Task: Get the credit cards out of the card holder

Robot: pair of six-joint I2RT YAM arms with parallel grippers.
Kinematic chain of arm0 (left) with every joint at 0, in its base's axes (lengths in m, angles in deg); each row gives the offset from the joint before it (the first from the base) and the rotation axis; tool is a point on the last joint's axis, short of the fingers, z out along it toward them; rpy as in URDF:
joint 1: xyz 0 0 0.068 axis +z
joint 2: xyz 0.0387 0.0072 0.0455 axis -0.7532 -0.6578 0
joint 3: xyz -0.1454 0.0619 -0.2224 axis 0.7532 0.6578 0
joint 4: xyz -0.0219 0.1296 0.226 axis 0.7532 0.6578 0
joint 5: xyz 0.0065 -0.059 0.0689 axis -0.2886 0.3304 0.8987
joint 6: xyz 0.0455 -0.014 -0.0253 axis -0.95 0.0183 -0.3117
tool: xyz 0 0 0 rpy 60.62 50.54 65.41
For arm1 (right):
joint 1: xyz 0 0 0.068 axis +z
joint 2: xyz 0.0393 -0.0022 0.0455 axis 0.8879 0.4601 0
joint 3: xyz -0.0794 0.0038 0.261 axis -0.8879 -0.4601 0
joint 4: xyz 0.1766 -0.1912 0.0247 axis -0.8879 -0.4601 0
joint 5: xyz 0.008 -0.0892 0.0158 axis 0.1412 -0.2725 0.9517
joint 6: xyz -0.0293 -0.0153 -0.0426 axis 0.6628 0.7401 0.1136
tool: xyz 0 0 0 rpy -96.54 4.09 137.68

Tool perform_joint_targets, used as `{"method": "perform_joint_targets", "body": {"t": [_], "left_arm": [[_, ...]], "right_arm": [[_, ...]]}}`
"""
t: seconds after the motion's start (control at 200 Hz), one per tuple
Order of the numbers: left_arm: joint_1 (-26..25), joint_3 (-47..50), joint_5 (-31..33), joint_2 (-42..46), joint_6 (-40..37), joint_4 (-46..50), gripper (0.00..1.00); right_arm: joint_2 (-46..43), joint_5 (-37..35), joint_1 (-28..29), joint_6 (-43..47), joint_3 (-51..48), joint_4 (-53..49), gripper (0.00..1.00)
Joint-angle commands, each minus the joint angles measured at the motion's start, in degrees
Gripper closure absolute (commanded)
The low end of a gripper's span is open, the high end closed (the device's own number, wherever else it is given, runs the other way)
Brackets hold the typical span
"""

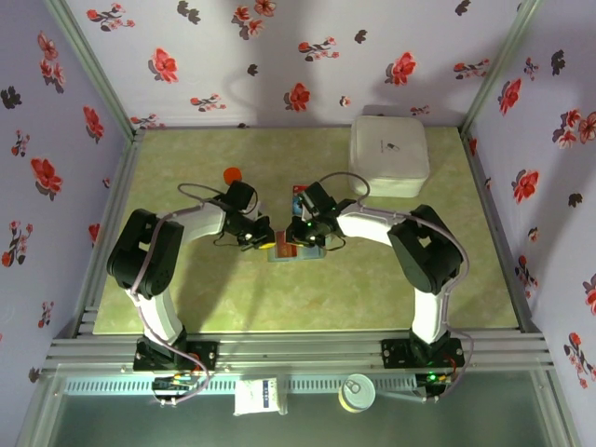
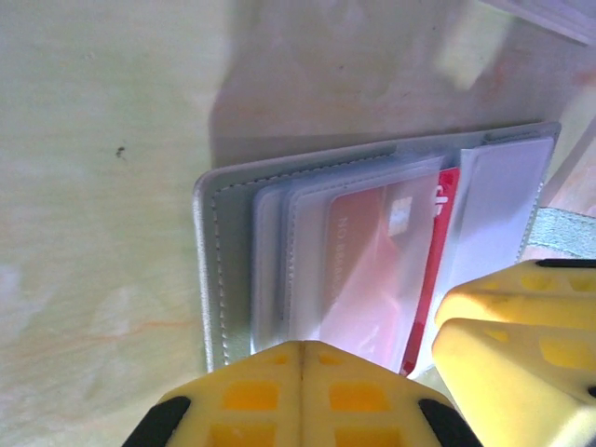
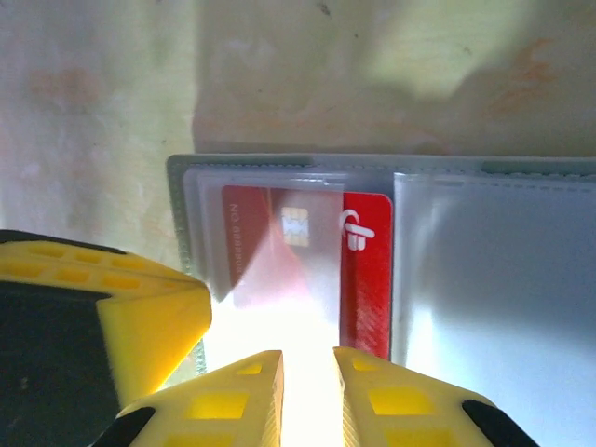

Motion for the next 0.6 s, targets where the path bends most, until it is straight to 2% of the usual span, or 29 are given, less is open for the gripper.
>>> {"method": "perform_joint_targets", "body": {"t": [0.0, 0.595], "left_arm": [[-0.18, -3.10, -0.21, 1.11, -1.75, 3.02, 1.00], [-2.53, -1.71, 3.08, -1.38, -1.81, 4.02, 1.00]], "right_arm": [[-2.92, -1.10, 0.23, 0.21, -1.12, 0.67, 0.79], [-2.36, -1.35, -1.43, -0.73, -2.24, 0.44, 0.74]]}}
